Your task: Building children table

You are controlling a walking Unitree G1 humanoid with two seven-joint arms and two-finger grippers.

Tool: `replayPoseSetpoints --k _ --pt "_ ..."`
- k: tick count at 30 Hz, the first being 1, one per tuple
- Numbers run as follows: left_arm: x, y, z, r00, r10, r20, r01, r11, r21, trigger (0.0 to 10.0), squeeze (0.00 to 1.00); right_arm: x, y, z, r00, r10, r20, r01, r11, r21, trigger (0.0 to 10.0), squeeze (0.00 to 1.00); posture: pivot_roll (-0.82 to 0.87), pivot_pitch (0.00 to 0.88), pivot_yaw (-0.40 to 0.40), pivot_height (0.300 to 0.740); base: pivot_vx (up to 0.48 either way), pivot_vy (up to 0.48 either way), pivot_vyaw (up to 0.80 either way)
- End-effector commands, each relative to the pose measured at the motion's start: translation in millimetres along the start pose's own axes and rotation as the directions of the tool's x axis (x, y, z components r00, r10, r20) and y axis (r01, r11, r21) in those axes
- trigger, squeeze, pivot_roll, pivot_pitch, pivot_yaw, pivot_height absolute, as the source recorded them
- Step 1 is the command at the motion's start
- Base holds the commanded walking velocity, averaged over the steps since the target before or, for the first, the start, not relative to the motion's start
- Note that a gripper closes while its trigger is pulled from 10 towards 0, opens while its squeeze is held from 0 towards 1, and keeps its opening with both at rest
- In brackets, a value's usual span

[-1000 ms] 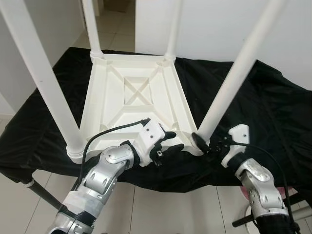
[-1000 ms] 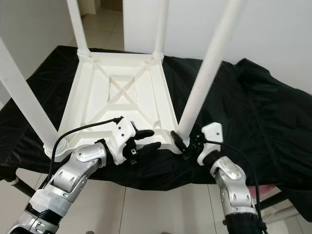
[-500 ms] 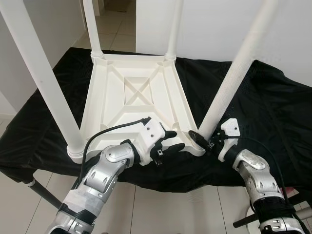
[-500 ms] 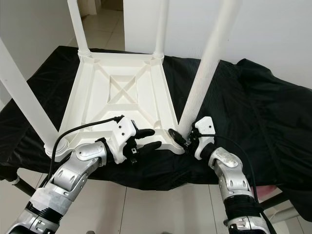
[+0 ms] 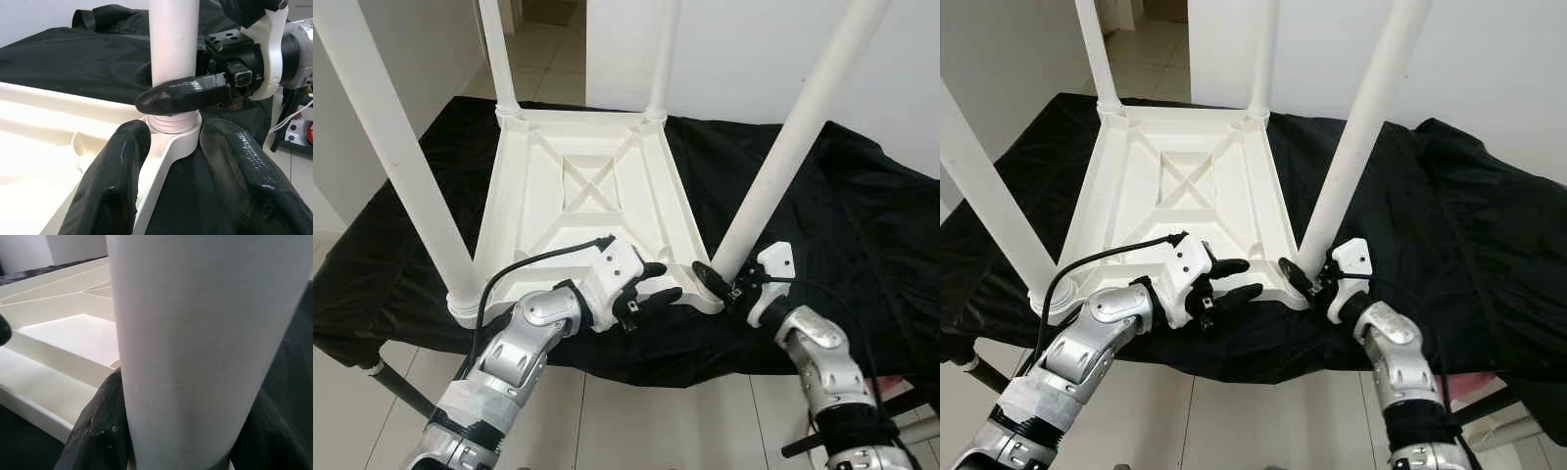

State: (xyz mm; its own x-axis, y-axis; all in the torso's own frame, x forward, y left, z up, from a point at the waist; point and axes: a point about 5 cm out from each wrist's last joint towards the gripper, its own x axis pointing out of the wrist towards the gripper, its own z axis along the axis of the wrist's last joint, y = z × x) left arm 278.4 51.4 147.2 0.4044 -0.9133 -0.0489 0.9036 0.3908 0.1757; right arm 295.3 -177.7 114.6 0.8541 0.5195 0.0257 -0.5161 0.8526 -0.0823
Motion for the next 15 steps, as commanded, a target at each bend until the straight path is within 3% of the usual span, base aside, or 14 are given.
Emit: replayPoseSetpoints --k 1,4,7,10,15 --pt "-0.5 0.0 0 1.000 0.001 -0.006 -0.001 1.000 0.008 10.0 0.00 -2.3 5.6 -11 0.998 0.005 -0.063 -0.005 1.000 -0.014 10.0 0.00 -0.03 0.000 -0.032 0.740 0.000 0.000 0.00" --pt "0.7 -0.7 0 1.000 -0.003 -0.005 0.003 1.000 0.006 10.0 0.00 -1.2 11.1 -14 0.996 -0.031 -0.078 0.029 0.999 -0.018 10.0 0.00 -0.04 0.000 -0.031 0.740 0.000 0.000 0.00" --pt "3.5 -3.0 0 1.000 -0.012 -0.001 0.012 1.000 0.003 10.0 0.00 0.9 26.1 -16 0.986 -0.149 -0.077 0.152 0.988 0.031 10.0 0.00 -0.04 0.000 -0.037 0.740 0.000 0.000 0.00" --pt "3.7 -3.5 -1 1.000 -0.014 -0.004 0.014 1.000 0.005 10.0 0.00 0.9 29.0 -15 0.982 -0.172 -0.076 0.175 0.984 0.039 10.0 0.00 -0.04 0.000 -0.037 0.740 0.000 0.000 0.00" --pt "4.2 -7.1 -3 1.000 -0.021 -0.012 0.021 1.000 0.008 10.0 0.00 0.1 32.4 -18 0.938 -0.334 -0.096 0.343 0.934 0.100 10.0 0.00 -0.03 0.000 -0.052 0.740 0.000 0.000 0.00"
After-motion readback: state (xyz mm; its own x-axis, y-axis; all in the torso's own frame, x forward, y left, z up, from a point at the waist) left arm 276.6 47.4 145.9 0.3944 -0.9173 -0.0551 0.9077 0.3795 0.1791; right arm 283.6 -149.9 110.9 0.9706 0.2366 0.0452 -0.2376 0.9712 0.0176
